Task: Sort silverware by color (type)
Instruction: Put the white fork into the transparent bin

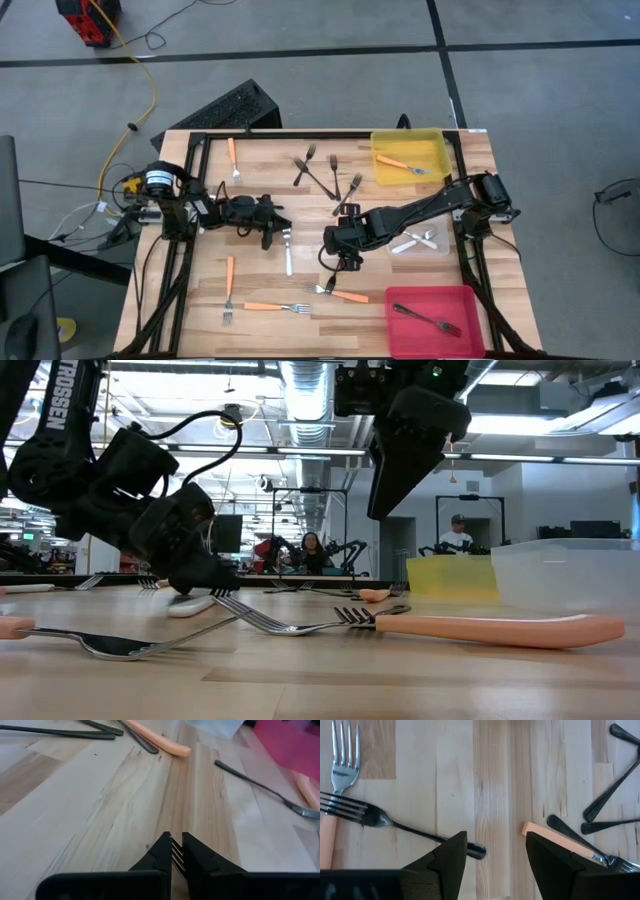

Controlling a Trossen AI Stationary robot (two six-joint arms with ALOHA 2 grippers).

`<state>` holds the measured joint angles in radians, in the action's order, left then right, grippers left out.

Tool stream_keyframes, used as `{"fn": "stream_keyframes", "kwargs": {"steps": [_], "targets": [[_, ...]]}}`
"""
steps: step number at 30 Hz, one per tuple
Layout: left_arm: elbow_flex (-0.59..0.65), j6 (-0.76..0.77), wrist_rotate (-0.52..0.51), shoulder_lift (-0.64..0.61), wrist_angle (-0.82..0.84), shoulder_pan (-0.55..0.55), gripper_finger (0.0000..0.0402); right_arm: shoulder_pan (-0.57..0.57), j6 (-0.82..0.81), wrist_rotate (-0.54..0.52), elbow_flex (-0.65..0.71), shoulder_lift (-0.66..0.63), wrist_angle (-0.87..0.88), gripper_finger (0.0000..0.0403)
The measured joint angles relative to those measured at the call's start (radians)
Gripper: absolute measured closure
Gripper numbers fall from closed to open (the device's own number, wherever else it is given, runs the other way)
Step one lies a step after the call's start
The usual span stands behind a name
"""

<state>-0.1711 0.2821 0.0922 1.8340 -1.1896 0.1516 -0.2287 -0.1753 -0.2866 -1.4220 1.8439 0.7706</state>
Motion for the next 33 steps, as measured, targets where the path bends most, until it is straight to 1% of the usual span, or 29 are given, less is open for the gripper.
{"fn": "stream_keyframes", "kwargs": {"steps": [3, 5, 10, 13, 17, 19, 25, 26, 28, 30, 33], "targets": [[0.002, 0.025, 0.004, -0.008, -0.036, 0.001, 0.0399, 0.0, -0.009, -0.004, 0.0, 0.0, -0.014, 0.0173], [0.001, 0.037, 0.005, -0.025, -0.041, 0.0, 0.04, 0.0, -0.028, -0.032, 0.0, 0.0, -0.02, 0.0173], [0.002, 0.029, 0.004, -0.1, -0.04, 0.0, 0.04, 0.007, -0.122, -0.131, 0.0, 0.0, -0.021, 0.0173], [0.001, 0.0, -0.007, -0.165, -0.014, 0.0, 0.0399, 0.015, -0.16, -0.14, 0.0, 0.0, -0.031, 0.0173], [0.0, -0.039, -0.048, -0.278, 0.079, 0.0, 0.0399, 0.023, -0.165, -0.137, 0.0, -0.014, -0.093, 0.0173], [-0.005, -0.065, -0.062, -0.341, 0.13, 0.0, 0.0399, 0.023, -0.161, -0.138, 0.0, -0.023, -0.165, 0.0173], [-0.038, -0.135, -0.095, -0.534, 0.312, 0.0, 0.0399, 0.032, -0.128, -0.132, 0.0, -0.095, -0.284, 0.0173], [-0.05, -0.147, -0.1, -0.562, 0.344, -0.001, 0.0399, 0.034, -0.117, -0.127, 0.002, -0.111, -0.293, 0.0173], [-0.065, -0.177, -0.111, -0.626, 0.416, -0.001, 0.04, 0.036, -0.093, -0.108, -0.002, -0.14, -0.378, 0.0173], [-0.097, -0.2, -0.129, -0.667, 0.47, -0.003, 0.04, 0.03, -0.051, -0.106, 0.002, -0.171, -0.388, 0.0173], [-0.126, -0.241, -0.147, -0.734, 0.539, -0.008, 0.04, 0.026, 0.009, -0.1, 0.013, -0.216, -0.471, 0.0173]]}}
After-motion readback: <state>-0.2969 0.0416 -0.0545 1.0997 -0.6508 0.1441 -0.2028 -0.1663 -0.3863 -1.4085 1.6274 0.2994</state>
